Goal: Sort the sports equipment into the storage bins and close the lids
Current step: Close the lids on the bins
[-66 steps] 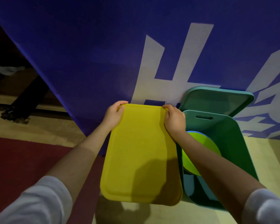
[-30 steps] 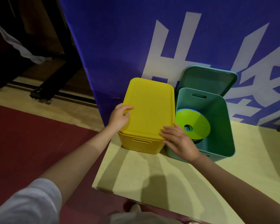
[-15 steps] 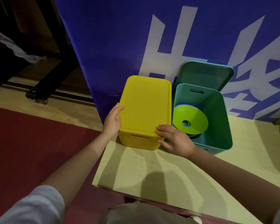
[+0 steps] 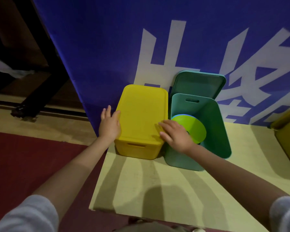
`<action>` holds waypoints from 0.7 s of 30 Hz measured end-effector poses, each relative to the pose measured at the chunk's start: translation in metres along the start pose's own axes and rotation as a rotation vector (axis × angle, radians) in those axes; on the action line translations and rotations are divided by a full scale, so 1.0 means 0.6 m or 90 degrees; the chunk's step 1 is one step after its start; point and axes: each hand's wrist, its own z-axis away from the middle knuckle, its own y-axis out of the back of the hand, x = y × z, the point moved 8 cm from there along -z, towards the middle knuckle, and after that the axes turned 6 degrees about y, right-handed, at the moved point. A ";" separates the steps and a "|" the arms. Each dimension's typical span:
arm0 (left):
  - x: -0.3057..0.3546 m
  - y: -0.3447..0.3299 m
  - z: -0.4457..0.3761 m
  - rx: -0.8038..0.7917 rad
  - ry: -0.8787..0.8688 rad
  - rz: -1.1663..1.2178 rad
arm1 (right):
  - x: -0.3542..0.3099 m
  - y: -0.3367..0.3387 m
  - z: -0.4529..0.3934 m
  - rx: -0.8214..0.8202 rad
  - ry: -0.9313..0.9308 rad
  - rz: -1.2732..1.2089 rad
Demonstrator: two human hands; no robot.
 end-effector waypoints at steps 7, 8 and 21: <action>0.224 -0.010 -0.057 -0.055 -0.084 0.205 | 0.238 0.160 -0.041 0.243 -0.238 -0.042; 0.266 -0.013 -0.066 -0.069 -0.107 0.243 | 0.268 0.186 -0.048 0.259 -0.258 -0.026; 0.452 -0.116 -0.225 -0.085 -0.063 0.425 | 0.434 0.277 -0.118 0.316 -0.170 -0.113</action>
